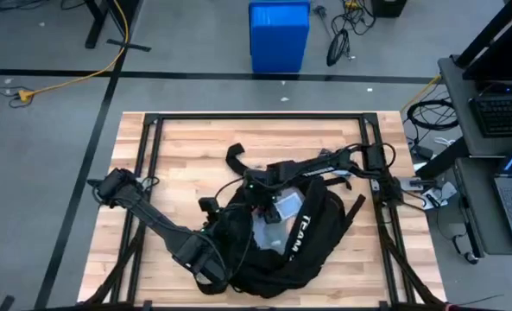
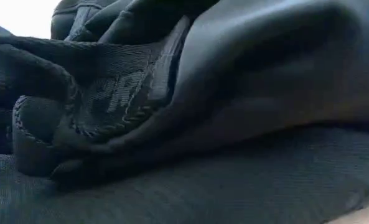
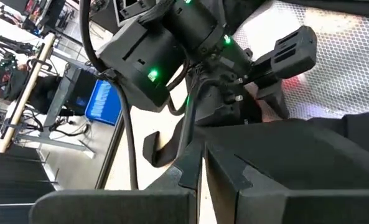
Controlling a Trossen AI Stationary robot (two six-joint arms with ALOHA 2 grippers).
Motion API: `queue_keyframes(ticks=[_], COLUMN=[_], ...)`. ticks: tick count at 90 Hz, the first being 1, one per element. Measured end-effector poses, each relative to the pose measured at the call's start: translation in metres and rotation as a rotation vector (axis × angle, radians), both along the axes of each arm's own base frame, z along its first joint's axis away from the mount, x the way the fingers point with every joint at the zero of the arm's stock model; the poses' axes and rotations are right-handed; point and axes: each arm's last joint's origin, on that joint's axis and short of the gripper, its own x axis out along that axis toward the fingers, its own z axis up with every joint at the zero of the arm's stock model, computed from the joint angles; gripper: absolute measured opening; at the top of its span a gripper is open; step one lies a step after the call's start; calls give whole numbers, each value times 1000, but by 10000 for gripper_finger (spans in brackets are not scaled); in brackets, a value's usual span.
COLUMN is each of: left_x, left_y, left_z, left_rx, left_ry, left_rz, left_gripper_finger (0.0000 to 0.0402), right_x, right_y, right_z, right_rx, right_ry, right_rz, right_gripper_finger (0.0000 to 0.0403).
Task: Unpack backpack
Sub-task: Remove the zip bag from the black backpack
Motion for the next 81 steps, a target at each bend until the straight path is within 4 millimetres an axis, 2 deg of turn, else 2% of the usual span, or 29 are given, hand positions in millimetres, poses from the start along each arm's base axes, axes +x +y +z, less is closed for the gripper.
queue_keyframes(ticks=[16,26,37,43,61,81], left_x=[0,0,0,0,0,3], left_y=[0,0,0,0,1,5], left_z=[0,0,0,0,0,0], left_rx=[0,0,0,0,2,8], left_ry=[-1,-1,-1,0,2,2], left_rz=[1,0,1,0,3,16], left_gripper_finger=[8,8,8,8,8,8], right_x=[0,0,-3,-6,-17,-36], right_y=[-1,-1,3,7,24,41], right_z=[0,1,12,25,82,128], right_rx=[-42,-77,-111,-130,-201,-207], right_ry=[-15,-25,-54,-54,-136,-230], right_rz=[23,48,88,110,161,203], right_gripper_finger=[14,4,1,1,0,1])
